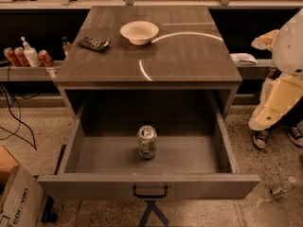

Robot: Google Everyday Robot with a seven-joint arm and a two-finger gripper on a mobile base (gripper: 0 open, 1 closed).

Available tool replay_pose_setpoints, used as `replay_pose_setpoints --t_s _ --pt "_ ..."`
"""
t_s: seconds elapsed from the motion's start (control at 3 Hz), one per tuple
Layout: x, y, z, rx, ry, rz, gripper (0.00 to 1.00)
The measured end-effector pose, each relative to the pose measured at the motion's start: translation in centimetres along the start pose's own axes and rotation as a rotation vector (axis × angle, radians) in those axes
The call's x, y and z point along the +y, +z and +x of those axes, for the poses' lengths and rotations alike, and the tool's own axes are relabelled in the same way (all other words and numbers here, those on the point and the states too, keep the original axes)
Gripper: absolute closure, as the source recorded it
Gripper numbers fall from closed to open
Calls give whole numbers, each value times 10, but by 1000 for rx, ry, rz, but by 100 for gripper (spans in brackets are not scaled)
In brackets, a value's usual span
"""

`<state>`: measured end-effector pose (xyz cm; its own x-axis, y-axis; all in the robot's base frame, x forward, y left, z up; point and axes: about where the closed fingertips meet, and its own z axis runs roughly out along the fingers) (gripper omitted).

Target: Pick 7up can from top drawer and place on counter

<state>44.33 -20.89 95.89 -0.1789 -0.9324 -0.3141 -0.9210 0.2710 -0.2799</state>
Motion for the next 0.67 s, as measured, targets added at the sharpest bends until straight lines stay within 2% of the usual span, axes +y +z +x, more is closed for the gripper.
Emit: replay_pose_setpoints --t_s 0.33,0.67 --pt "3 25 -6 -75 -21 -13 0" --pt "3 25 -7 -79 -23 -10 0"
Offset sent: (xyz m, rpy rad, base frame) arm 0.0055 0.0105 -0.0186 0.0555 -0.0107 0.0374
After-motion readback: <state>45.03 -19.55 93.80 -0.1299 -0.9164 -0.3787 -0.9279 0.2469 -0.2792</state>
